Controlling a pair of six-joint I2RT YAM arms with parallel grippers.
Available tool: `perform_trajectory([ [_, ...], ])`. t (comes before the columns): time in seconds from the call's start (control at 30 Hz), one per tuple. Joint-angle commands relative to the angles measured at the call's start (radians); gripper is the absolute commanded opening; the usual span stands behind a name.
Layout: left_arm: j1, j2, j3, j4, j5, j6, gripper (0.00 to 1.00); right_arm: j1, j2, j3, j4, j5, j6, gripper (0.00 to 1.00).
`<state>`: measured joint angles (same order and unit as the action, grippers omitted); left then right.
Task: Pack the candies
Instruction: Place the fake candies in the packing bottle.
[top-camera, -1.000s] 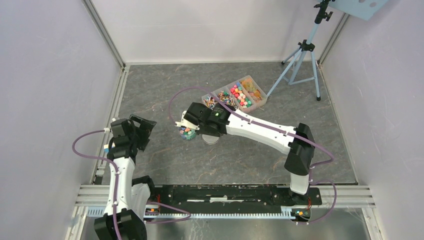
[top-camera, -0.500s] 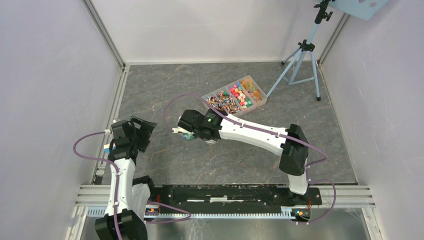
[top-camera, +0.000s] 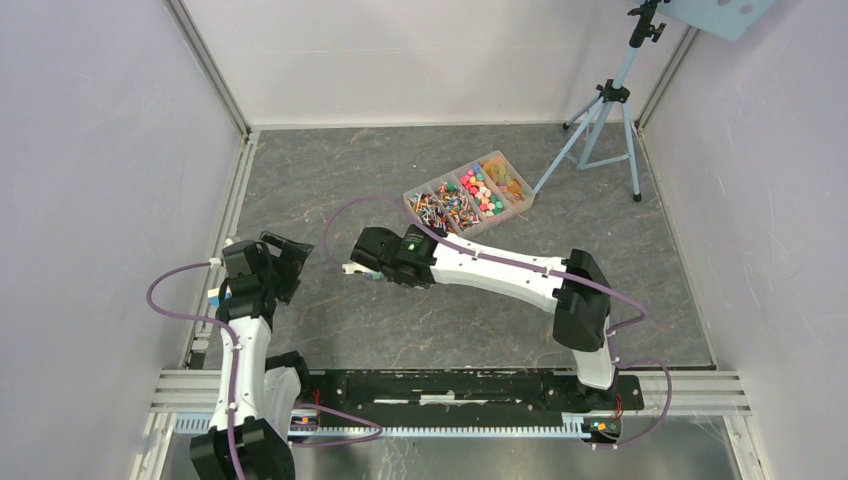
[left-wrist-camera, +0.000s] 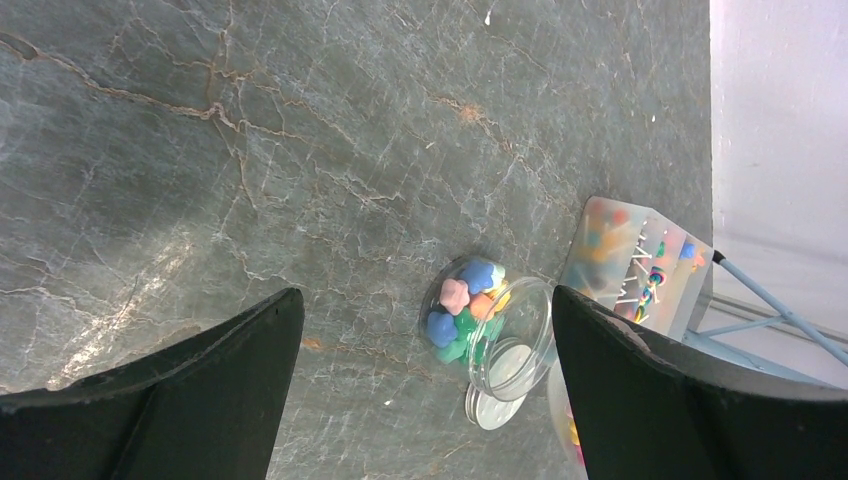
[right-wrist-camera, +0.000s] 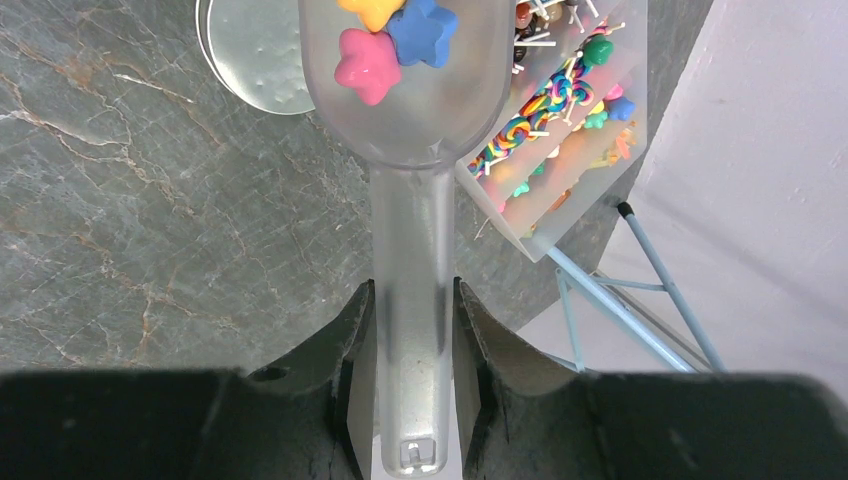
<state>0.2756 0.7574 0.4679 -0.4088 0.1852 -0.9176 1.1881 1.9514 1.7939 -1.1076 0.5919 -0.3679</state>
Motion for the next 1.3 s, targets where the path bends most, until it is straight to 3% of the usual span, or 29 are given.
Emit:
perform_trajectory([
  [0.0, 0.01, -0.006, 0.002, 0.032, 0.0, 0.009, 0.99, 0.013, 0.002, 0.023, 0.024, 0.057, -0.019, 0.0],
  [1.27, 0.015, -0.004, -0.017, 0.057, 0.008, -0.011, 0.98, 0.065, 0.055, 0.016, 0.062, 0.199, -0.084, 0.0],
])
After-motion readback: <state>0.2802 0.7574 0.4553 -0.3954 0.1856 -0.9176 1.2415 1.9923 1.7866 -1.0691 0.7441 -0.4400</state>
